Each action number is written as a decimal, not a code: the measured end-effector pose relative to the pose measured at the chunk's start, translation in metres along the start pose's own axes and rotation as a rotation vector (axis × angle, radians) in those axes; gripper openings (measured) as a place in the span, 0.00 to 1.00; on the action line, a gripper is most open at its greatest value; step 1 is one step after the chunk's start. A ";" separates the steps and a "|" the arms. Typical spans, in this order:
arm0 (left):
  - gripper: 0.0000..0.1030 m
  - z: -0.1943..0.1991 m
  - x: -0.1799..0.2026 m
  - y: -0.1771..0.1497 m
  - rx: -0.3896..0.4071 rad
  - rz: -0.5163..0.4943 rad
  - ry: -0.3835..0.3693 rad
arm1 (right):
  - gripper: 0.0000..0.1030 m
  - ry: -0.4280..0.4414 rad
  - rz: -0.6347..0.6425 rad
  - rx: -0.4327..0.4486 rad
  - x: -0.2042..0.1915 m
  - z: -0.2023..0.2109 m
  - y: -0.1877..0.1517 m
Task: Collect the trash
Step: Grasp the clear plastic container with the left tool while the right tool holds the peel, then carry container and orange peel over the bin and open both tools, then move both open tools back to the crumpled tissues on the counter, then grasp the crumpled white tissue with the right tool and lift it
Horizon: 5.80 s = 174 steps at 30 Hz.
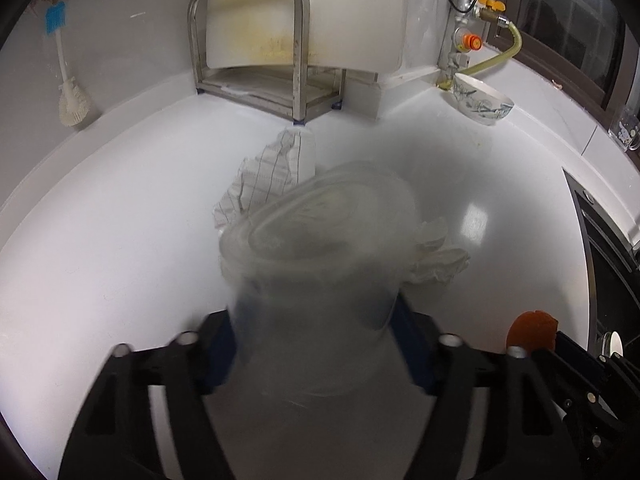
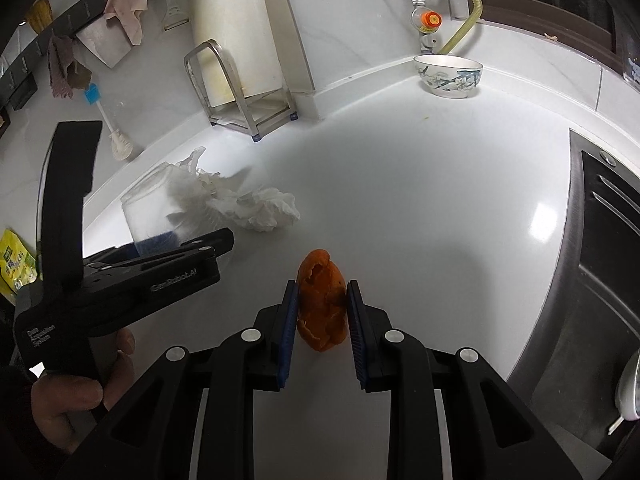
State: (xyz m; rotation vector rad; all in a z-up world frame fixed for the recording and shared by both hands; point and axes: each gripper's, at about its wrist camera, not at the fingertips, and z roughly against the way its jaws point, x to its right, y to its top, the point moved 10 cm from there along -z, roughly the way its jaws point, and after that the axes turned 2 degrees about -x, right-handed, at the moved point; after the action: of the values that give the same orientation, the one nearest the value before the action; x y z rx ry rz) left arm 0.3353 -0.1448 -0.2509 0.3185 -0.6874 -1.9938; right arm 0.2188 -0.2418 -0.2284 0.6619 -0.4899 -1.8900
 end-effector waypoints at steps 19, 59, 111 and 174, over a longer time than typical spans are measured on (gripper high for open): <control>0.55 0.064 -0.022 -0.029 0.027 -0.017 0.033 | 0.22 0.024 0.008 0.009 -0.029 0.035 -0.015; 0.55 0.205 0.082 -0.221 -0.055 0.030 0.131 | 0.22 0.008 0.162 -0.137 0.038 0.182 -0.195; 0.84 0.232 0.102 -0.265 -0.096 0.137 0.213 | 0.63 0.110 0.251 -0.141 0.060 0.210 -0.219; 0.91 0.035 -0.098 -0.005 -0.014 0.093 0.231 | 0.78 -0.019 0.260 -0.088 -0.065 -0.078 0.062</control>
State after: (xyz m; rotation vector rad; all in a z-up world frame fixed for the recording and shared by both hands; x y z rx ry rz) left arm 0.3640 -0.0466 -0.2316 0.4915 -0.5311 -1.8373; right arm 0.3327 -0.2086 -0.2364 0.4971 -0.4776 -1.6637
